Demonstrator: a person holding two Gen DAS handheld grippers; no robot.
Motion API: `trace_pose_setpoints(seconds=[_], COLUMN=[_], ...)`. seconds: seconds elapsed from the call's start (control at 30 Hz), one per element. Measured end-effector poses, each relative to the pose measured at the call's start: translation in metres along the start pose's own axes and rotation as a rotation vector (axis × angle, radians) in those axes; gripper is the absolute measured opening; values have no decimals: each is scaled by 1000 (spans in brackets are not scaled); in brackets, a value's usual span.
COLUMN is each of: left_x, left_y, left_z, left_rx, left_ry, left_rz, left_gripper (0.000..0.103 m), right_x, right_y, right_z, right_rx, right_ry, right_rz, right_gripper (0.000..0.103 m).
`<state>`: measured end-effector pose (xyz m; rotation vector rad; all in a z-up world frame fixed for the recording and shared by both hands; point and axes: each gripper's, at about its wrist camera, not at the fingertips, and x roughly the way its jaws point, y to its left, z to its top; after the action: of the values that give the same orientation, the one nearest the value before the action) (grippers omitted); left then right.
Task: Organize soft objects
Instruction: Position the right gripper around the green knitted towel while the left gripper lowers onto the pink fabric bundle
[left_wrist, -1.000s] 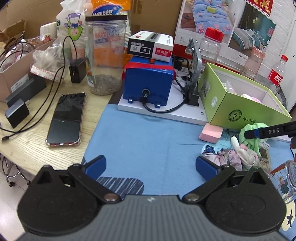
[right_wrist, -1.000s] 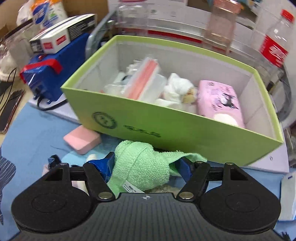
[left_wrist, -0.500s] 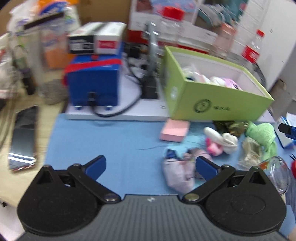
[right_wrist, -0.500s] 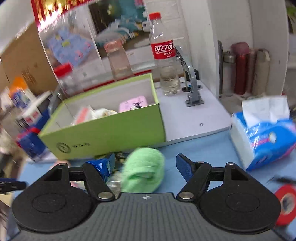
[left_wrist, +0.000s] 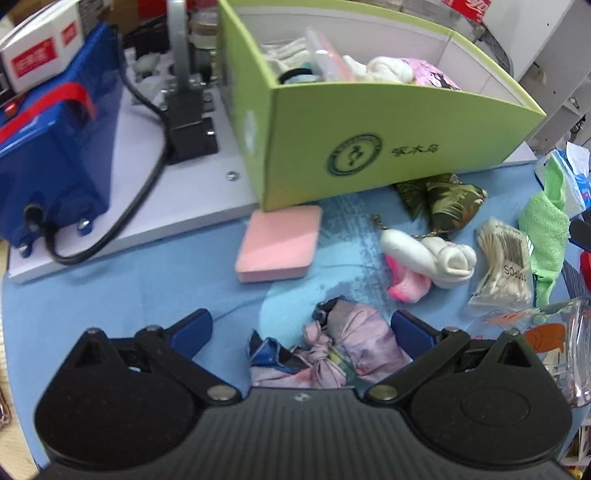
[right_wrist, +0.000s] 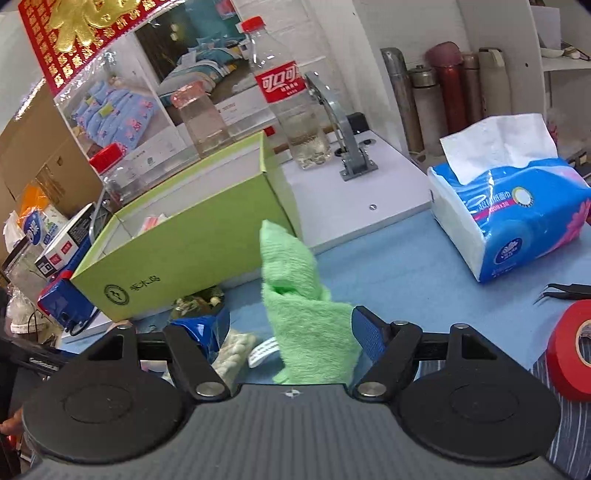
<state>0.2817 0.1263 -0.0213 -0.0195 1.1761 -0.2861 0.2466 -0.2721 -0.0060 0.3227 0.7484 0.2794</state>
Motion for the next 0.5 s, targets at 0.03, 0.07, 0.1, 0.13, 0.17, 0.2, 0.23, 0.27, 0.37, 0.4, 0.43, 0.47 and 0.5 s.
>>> trace_pose_setpoints(seconds=[0.03, 0.07, 0.1, 0.13, 0.17, 0.2, 0.23, 0.27, 0.37, 0.4, 0.43, 0.47, 0.5], left_x=[-3, -5, -7, -9, -13, -16, -21, -27, -50, -54, -57, -59, -60], left_y=[5, 12, 21, 30, 38, 46, 52, 56, 57, 55, 51, 48, 44], left_z=[-4, -8, -13, -18, -24, -29, -34, -39, -54, -57, -59, -61, -63], left_rx=[-16, -32, -56, -86, -110, -136, -166, -196, -213, -201, -182, -160, -138], left_ry=[-12, -19, -21, -24, -37, -42, -50, -67, -154, -165, -174, -180, -182], left_rz=[27, 59, 94, 121, 139, 149, 148, 140, 97, 94, 100, 107, 118], left_gripper=[102, 102, 102, 102, 102, 102, 102, 102, 102, 102, 102, 102, 102], right_x=[1, 2, 2, 3, 3, 3, 2, 2, -1, -1, -1, -2, -2], right_y=[-2, -4, -6, -8, -11, -13, -15, -16, -15, -14, -12, -9, -7], right_z=[-1, -3, -4, -6, -8, -9, -11, -12, -15, -16, -16, -17, -17], right_rx=[-2, -8, -10, -6, 3, 11, 20, 24, 17, 9, -4, -15, -25], right_ry=[6, 12, 17, 18, 19, 19, 18, 18, 16, 18, 22, 23, 22], right_rz=[-6, -11, -16, -19, -19, -20, -23, -26, -26, -21, -15, -12, -10], right_gripper=[59, 59, 59, 59, 59, 59, 59, 59, 59, 59, 59, 59, 59])
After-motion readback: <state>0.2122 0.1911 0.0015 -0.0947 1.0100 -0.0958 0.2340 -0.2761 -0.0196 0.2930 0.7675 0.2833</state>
